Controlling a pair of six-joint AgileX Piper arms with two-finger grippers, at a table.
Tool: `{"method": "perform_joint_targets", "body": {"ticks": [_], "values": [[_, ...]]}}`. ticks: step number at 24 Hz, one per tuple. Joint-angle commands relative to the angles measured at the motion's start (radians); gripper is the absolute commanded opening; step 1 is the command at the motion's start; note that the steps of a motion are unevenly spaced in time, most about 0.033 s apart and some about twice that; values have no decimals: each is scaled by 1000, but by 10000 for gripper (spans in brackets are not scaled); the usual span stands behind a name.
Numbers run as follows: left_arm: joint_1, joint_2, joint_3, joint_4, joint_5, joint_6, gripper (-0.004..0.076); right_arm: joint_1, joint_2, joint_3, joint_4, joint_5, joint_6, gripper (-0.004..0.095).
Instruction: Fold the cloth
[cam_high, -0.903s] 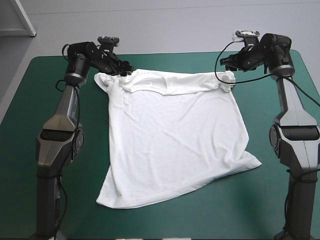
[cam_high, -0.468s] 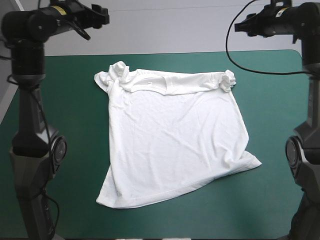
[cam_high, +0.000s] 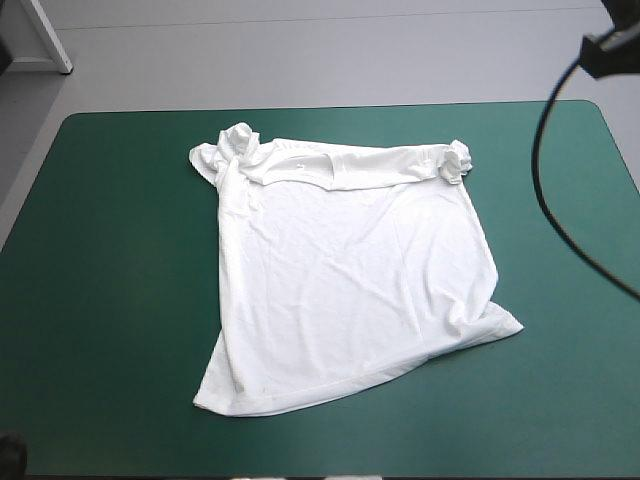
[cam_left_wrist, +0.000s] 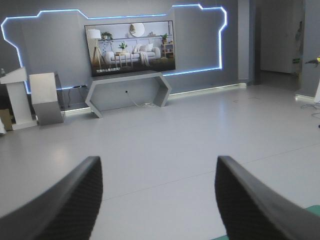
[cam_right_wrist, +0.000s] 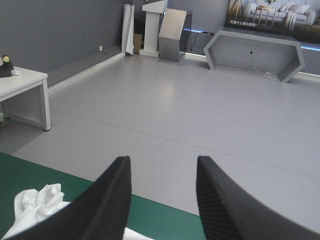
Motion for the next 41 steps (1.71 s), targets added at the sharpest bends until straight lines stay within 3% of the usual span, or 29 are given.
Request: {"method": "perform_joint_targets", "body": {"ticks": [1,4,10,15,22,26,28,32,37,41], "values": [[-2,-162,273,21,31,20,458,-7,-147,217,-26,-2,-15,393],[-2,-301,620,25,20,22,458,-7,-300,539,-29,-4,-15,393],[-2,-531,1231,-17,-144,-38,458,-7,-549,1084,-41,-42,-15,390],[-2,-547,1566,-88,-100,-62,458,-7,-574,1324,-48,-3,40,488],[-2,-465,1696,-100,-7,-50,458,-7,-512,1357,-28,-3,49,516],[-22,-448,1864,-148,-119,-55,457,-7,-485,1357,-26,-4,49,512],[-110,-448,2006,-148,-208,-98,440,-7,-483,1357,-30,-4,49,511],[-304,-417,2103,-2,-326,-235,421,-7,-483,1357,-30,-15,49,512],[-410,-259,2103,168,-347,-399,421,-7,-483,1357,-15,-4,69,512],[-410,-161,2103,178,-347,-420,421,-7,-483,1357,-14,-4,69,510]]}}
